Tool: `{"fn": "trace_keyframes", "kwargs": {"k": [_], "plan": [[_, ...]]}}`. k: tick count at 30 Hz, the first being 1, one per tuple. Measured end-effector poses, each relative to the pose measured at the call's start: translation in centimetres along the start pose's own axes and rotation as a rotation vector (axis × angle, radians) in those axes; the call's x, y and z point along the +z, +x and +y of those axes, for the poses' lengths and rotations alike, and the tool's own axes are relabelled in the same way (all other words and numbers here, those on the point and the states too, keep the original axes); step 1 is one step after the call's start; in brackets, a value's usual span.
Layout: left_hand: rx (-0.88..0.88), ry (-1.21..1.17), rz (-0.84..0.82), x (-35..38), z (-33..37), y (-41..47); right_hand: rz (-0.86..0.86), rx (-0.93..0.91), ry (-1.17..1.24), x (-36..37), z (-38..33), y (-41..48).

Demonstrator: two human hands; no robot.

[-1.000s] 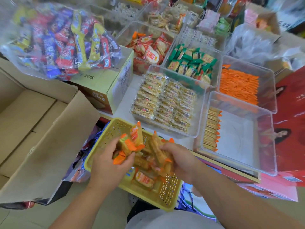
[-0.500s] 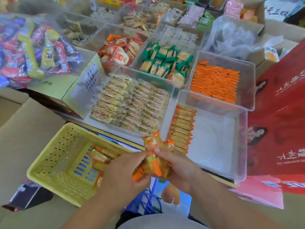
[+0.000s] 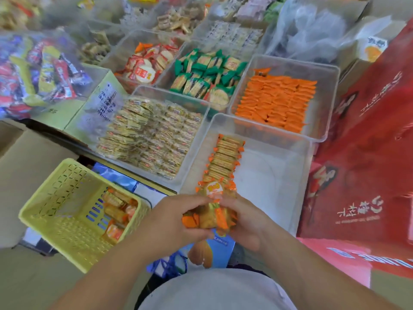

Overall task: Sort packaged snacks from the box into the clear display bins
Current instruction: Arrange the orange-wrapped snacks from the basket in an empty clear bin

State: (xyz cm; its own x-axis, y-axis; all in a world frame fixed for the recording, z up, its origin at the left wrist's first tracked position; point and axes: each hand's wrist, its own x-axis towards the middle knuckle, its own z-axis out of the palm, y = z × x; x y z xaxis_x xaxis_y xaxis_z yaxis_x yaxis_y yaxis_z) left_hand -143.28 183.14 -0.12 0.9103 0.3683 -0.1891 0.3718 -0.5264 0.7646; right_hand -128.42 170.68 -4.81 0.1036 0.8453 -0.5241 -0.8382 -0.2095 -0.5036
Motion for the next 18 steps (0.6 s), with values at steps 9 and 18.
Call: {"fn": "trace_keyframes", "kwargs": {"k": [9,18], "plan": [[-0.152,-0.178,-0.001,0.8,0.8,2.2,-0.059,0.059,0.090,-2.3,-0.4,0.7],[-0.276,-0.296,-0.004,1.4,-2.0,3.9,0.222,-0.159,-0.074,-5.1,-1.4,2.2]]}}
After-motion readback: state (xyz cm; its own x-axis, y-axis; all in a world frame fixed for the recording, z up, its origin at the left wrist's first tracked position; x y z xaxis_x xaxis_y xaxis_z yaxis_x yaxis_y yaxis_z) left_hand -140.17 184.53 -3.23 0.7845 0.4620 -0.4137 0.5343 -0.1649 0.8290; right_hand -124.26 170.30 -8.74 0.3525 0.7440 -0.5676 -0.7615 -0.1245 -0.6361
